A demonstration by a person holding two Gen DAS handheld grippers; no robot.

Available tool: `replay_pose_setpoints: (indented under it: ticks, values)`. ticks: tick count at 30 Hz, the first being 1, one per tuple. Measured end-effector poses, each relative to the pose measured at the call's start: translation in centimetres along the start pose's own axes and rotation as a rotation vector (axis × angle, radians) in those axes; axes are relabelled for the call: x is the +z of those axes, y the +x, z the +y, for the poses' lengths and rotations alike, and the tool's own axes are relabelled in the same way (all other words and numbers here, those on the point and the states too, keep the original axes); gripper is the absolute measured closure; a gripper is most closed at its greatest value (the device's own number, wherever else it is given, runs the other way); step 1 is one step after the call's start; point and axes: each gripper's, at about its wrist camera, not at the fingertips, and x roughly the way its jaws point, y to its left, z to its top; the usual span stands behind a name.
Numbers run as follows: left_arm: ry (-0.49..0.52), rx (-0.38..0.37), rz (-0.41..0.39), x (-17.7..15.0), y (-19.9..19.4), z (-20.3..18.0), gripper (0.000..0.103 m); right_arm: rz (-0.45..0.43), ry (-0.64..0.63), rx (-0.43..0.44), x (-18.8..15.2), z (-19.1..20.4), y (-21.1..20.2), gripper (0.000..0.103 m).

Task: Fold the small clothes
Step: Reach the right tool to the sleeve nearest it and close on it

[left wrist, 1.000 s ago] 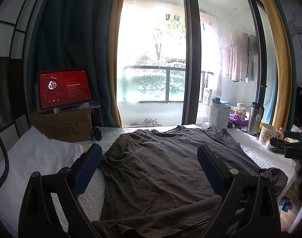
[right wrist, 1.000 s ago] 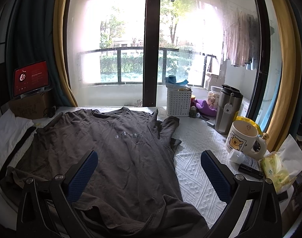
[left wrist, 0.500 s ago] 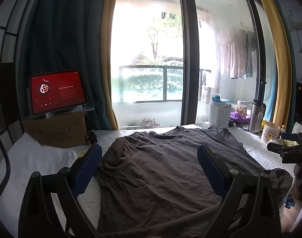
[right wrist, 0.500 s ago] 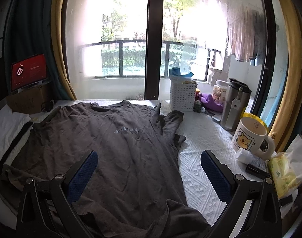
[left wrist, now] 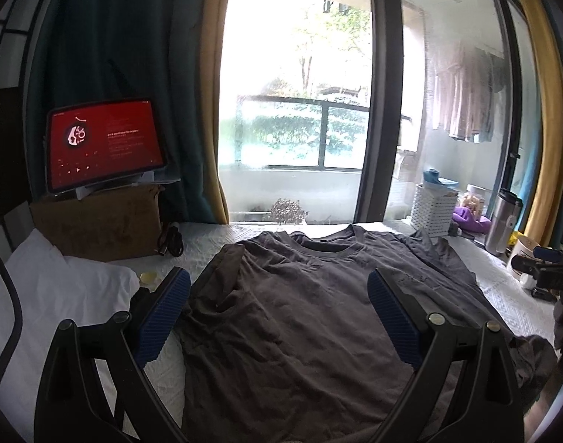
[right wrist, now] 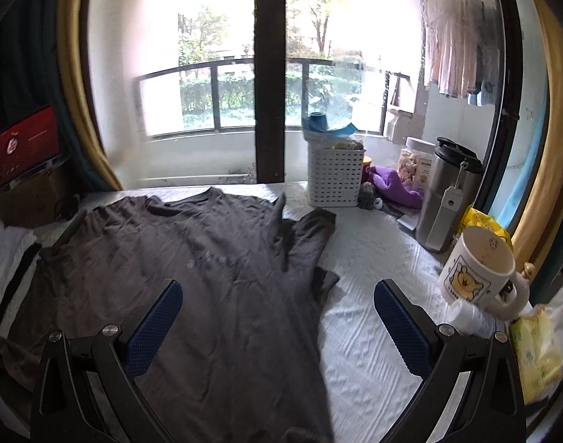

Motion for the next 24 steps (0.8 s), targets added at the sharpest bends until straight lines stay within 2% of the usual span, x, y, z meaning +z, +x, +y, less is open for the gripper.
replay_pose_setpoints:
  ticks: [8,10,12,17,20,24]
  values:
    - [-0.015,0.032,0.034,1.6,3.4,-0.1,0.007,0.043,0.044,0.051,3.4,-4.0,4.7,0.0]
    - [-0.019,0.042,0.045,1.9,4.3,0.0,0.007,0.065,0.043,0.064,4.1,-4.8,6.6,0.005]
    - [-0.024,0.05,0.058,2.0,5.2,0.1,0.007,0.088,0.046,0.086,4.6,-5.3,8.3,0.022]
    - [-0.032,0.075,0.097,2.0,7.6,0.3,0.007,0.146,0.042,0.106,5.2,-6.4,13.3,0.024]
    - [-0.036,0.09,0.125,1.9,9.1,0.5,0.007,0.175,0.048,0.125,5.5,-7.0,16.1,0.035]
    - [-0.048,0.103,0.165,1.7,10.8,0.9,0.007,0.209,0.05,0.142,5.7,-7.9,19.8,0.037]
